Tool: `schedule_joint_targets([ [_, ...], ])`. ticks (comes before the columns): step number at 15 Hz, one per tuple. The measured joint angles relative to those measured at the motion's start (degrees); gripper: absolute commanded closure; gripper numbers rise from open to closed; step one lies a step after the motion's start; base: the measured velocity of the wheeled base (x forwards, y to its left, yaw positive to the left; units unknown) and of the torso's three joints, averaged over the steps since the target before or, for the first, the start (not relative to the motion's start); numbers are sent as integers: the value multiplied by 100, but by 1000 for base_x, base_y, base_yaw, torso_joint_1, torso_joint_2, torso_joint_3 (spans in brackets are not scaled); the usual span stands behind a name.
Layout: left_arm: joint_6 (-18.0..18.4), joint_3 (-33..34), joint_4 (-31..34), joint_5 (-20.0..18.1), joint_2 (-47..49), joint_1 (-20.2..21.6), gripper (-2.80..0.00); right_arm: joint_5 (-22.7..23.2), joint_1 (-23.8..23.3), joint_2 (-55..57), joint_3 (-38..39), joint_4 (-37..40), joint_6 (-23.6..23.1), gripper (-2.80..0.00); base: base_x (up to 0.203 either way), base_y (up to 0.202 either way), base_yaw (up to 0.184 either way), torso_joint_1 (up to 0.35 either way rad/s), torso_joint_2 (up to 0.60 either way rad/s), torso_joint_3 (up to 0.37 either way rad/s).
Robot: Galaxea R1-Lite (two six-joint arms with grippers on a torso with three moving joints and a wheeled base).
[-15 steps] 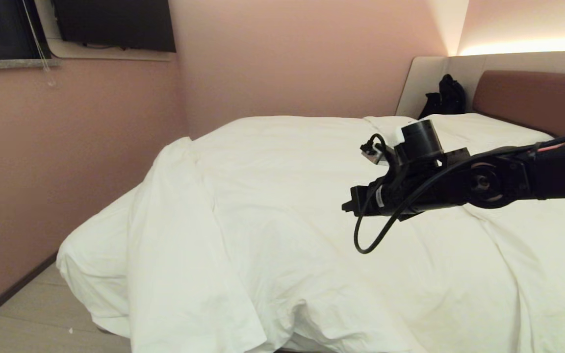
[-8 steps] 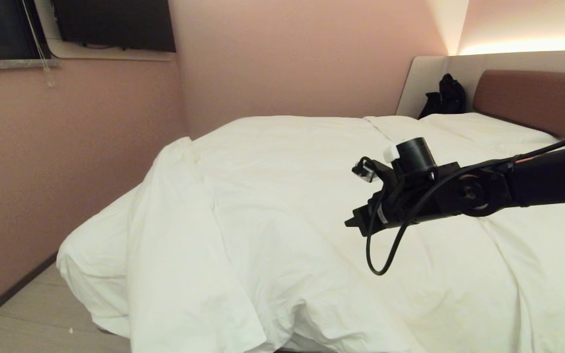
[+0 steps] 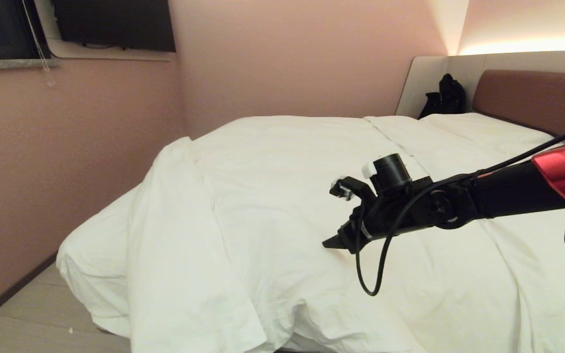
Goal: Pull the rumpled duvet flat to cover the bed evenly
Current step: Flatten the corners of the folded blanket
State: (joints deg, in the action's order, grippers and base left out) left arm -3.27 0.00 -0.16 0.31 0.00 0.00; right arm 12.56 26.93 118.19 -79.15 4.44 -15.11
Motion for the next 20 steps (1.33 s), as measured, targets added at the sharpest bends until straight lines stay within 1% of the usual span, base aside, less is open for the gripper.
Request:
schedule_joint_targets([
  [6, 0, 0, 2, 1, 0, 0, 0, 32, 747, 167, -83, -36, -46, -280, 0, 0, 0, 0, 0, 0],
  [11, 0, 0, 2, 1, 0, 0, 0, 32, 894, 473, -202, -53, -18, -280, 0, 0, 0, 0, 0, 0],
  [16, 2, 0, 0, 1, 0, 0, 0, 21, 892, 596, -267, -167, 93, -280, 0, 0, 0, 0, 0, 0],
  [20, 0, 0, 0, -1, 0, 0, 0, -2, 738, 692, -462, -160, 113, -280, 0, 0, 0, 0, 0, 0],
])
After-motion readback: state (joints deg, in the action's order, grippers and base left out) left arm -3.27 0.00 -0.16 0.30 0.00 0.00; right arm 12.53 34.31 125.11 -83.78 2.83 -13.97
